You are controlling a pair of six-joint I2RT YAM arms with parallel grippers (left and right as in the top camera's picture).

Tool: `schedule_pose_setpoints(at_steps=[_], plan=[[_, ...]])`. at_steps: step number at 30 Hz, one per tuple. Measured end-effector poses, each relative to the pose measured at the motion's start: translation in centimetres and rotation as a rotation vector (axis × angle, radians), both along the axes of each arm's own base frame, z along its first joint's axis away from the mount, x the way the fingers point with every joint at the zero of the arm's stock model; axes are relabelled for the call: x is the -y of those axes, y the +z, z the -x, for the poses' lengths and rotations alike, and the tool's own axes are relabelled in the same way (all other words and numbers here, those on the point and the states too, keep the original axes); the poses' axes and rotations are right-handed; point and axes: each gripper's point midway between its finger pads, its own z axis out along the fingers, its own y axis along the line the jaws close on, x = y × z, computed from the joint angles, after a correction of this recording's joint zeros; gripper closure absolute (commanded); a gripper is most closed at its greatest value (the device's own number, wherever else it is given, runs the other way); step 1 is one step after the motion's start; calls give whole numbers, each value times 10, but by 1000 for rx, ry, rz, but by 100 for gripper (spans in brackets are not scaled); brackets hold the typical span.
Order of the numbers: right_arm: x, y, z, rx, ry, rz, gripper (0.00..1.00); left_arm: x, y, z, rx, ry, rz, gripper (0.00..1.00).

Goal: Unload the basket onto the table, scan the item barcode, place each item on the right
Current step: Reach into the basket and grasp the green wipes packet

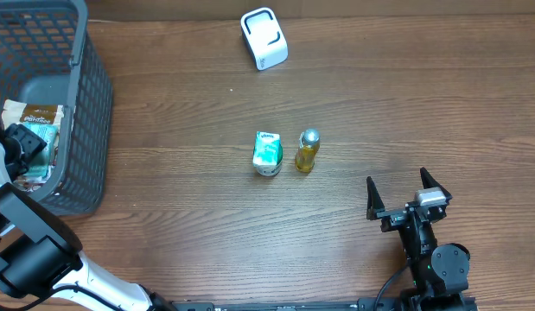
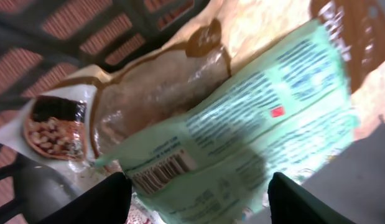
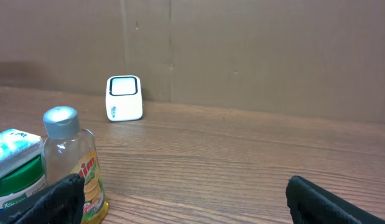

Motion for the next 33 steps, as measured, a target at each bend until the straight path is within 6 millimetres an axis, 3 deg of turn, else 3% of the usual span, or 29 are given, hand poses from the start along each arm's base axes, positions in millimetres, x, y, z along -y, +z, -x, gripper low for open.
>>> schedule_pose_setpoints(at_steps=[6, 13, 16, 24, 29, 33], plan=[[0, 0, 0, 0, 0, 0, 0, 1, -13, 3, -6, 3, -4, 33], [0, 0, 0, 0, 0, 0, 0, 2, -15, 4, -8, 3, -3, 32], [0, 0, 0, 0, 0, 0, 0, 3, -18, 5, -9, 5, 0, 43], [0, 0, 0, 0, 0, 0, 0, 4, -18, 5, -2, 6, 4, 93], [0, 0, 0, 1, 0, 0, 0, 9, -7, 7, -21, 2, 34, 96], [0, 0, 0, 0, 0, 0, 0, 13, 16, 4, -22, -7, 66, 96]])
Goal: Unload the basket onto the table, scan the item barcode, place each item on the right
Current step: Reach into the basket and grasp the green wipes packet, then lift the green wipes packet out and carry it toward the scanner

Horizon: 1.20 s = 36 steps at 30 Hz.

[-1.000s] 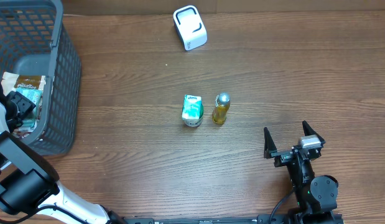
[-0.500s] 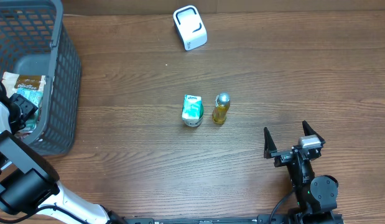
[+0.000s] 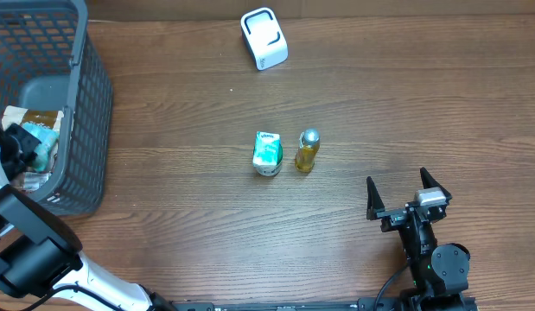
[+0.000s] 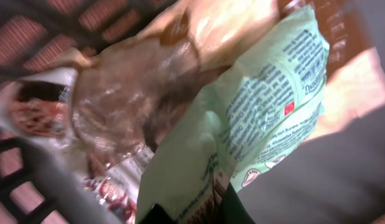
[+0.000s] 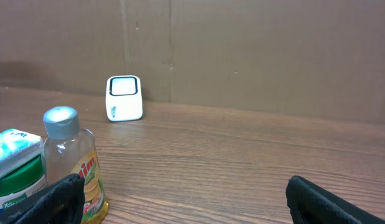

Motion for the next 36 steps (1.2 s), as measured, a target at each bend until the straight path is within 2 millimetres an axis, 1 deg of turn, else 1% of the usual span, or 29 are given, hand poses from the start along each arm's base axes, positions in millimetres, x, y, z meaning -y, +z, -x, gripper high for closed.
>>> schedule_pose_setpoints(at_steps=[2, 3, 5, 6, 7, 11, 15, 16, 20, 23, 25, 27, 32, 36], plan=[[0, 0, 0, 0, 0, 0, 0, -1, 20, -5, 19, -4, 3, 96], [0, 0, 0, 0, 0, 0, 0, -3, 35, -10, 42, -3, -5, 96], [0, 0, 0, 0, 0, 0, 0, -5, 60, -17, 84, -3, -13, 96], [0, 0, 0, 1, 0, 0, 0, -5, 81, -23, 129, -5, -20, 96], [0, 0, 0, 0, 0, 0, 0, -2, 94, -27, 160, -12, -14, 96], [0, 0, 0, 0, 0, 0, 0, 21, 144, -39, 311, -73, 43, 96], [0, 0, 0, 0, 0, 1, 0, 55, 198, -49, 507, -171, 105, 96], [0, 0, 0, 0, 0, 0, 0, 67, 215, -50, 566, -206, 127, 96], [0, 0, 0, 0, 0, 0, 0, 103, 255, -44, 692, -297, 199, 96], [0, 0, 0, 0, 0, 0, 0, 127, 270, -35, 721, -332, 251, 96], [0, 0, 0, 0, -1, 0, 0, 141, 273, -33, 717, -351, 281, 96], [0, 0, 0, 0, 0, 0, 0, 159, 272, -32, 703, -379, 320, 96], [0, 0, 0, 0, 0, 0, 0, 204, 262, -33, 630, -451, 410, 96], [0, 0, 0, 0, 0, 0, 0, 233, 253, -34, 563, -504, 423, 96]])
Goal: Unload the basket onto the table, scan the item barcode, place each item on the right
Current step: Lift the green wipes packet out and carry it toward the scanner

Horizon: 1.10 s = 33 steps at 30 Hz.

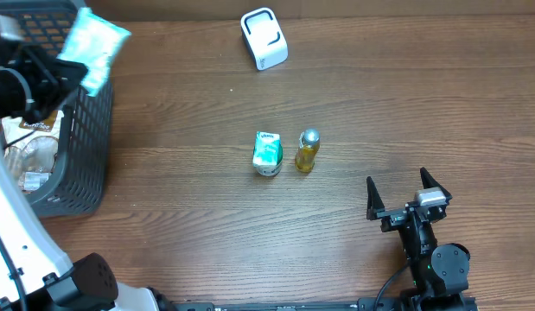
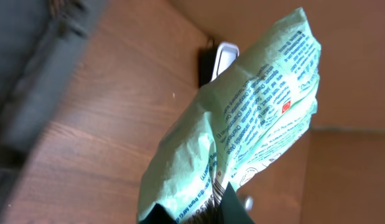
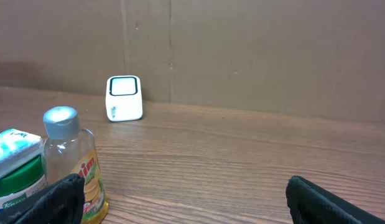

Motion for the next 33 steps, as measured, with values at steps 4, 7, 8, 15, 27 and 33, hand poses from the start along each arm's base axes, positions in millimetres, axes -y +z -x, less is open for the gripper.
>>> schedule_pose_setpoints(at_steps=[4, 7, 8, 15, 27, 33], plan=[[0, 0, 0, 0, 0, 0, 0, 32, -10, 0, -53, -72, -50, 95], [0, 0, 0, 0, 0, 0, 0, 51, -18, 1, -91, -111, -114, 96], [0, 0, 0, 0, 0, 0, 0, 57, -21, 2, -103, -123, -135, 96], [0, 0, 0, 0, 0, -1, 0, 100, -46, 3, -178, -188, -222, 96], [0, 0, 0, 0, 0, 0, 0, 154, -165, -11, -349, -90, -223, 96], [0, 0, 0, 1, 0, 0, 0, 166, -228, 1, -425, -9, -227, 96]])
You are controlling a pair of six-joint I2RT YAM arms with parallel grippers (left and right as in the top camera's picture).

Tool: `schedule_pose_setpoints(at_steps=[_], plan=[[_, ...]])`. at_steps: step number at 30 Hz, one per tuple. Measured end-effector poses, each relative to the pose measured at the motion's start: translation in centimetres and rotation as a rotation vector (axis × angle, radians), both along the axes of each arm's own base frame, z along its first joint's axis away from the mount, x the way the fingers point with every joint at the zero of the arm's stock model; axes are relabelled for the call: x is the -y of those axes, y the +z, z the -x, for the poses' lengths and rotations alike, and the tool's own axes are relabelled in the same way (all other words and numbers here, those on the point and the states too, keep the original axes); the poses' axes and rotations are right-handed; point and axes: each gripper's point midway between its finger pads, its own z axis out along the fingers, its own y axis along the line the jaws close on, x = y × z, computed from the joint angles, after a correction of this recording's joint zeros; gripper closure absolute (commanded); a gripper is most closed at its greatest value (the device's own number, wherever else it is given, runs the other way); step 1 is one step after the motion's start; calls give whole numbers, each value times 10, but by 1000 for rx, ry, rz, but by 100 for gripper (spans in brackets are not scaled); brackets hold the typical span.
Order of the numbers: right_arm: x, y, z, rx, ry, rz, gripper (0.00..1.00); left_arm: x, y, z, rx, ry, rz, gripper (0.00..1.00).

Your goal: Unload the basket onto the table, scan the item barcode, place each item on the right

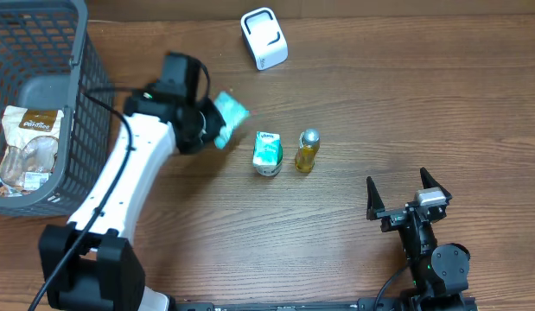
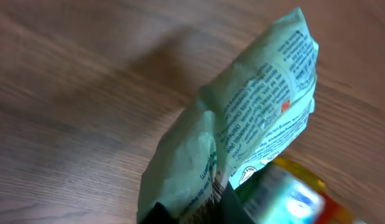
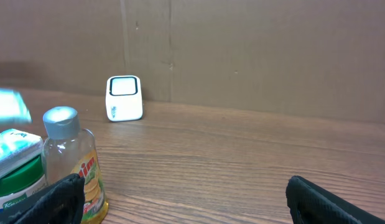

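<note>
My left gripper (image 1: 202,128) is shut on a light green packet (image 1: 227,117), held above the table left of the green-and-white carton (image 1: 267,153). In the left wrist view the green packet (image 2: 254,118) fills the middle, pinched at its lower end, with a barcode strip by the fingers (image 2: 232,208). The white scanner (image 1: 264,38) stands at the far edge, and shows small as the white scanner (image 3: 124,98) in the right wrist view. My right gripper (image 1: 407,200) rests open near the front right, nothing between its fingers.
A grey mesh basket (image 1: 81,95) stands at the left with a brown snack bag (image 1: 27,147) inside. A yellow bottle (image 1: 307,151) with a silver cap stands right of the carton. A cardboard wall (image 3: 242,50) backs the table.
My left gripper has moved with the green packet from above the basket's far right corner to over the table, just left of the carton. The right arm has not moved.
My left gripper was open over the green packet lying in the basket. Then it was shut on the packet inside the basket. After that it held the packet high over the basket rim, and now it holds it over the table near the carton.
</note>
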Motion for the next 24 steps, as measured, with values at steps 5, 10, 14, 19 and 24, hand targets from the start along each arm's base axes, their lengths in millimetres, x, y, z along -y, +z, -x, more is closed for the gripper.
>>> schedule_pose_setpoints(at_steps=[5, 10, 14, 19, 24], plan=[[0, 0, 0, 0, 0, 0, 0, 0, -39, 15, -46, 91, -24, 96], [0, 0, 0, -1, 0, 0, 0, -1, -62, 23, -54, 128, -41, 96], [0, 0, 0, 0, 0, 1, 0, -5, -71, 30, -70, 141, -52, 95], [0, 0, 0, -1, 0, 0, 0, -6, -73, 31, -72, 144, -58, 91], [0, 0, 0, 0, 0, 0, 0, -6, -73, 31, -72, 144, -59, 87]])
